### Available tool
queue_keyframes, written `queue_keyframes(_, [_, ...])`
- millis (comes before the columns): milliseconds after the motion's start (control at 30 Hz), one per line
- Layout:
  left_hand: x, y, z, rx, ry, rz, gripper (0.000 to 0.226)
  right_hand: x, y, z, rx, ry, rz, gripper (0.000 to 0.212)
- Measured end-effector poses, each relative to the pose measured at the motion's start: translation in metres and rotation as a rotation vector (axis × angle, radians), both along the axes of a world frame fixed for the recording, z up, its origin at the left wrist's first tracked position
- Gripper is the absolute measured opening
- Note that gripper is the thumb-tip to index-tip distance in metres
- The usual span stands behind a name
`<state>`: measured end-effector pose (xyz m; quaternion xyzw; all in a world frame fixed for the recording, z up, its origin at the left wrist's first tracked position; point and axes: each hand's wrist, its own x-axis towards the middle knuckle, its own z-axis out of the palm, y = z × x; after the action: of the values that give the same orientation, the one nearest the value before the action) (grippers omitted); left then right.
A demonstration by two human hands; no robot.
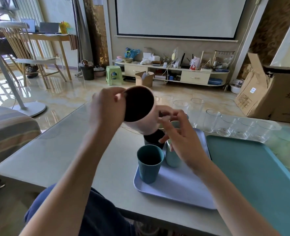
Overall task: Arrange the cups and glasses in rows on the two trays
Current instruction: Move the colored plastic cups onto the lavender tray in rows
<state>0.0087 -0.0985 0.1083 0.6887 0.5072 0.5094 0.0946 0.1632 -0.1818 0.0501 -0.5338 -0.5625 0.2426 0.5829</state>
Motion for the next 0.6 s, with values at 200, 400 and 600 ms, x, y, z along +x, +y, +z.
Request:
queue_keyframes(200, [0.051, -0.019, -0.004, -0.095, 0.157, -0.238, 0.02, 0.053, -0.034, -0.007, 0.069, -0.024, -0.071, 0.023])
queue_keyframes(400, [0.065, 0.009, -0.012, -0.517, 0.346, -0.413, 0.027, 0.094, -0.071, -0.037, -0.084, 0.073, -0.026, 0.063])
queue_keyframes(600, [0.067, 0.033, -0.058, -0.593, 0.867, -0.171, 0.027, 0.101, -0.068, -0.101, -0.282, 0.235, 0.02, 0.085])
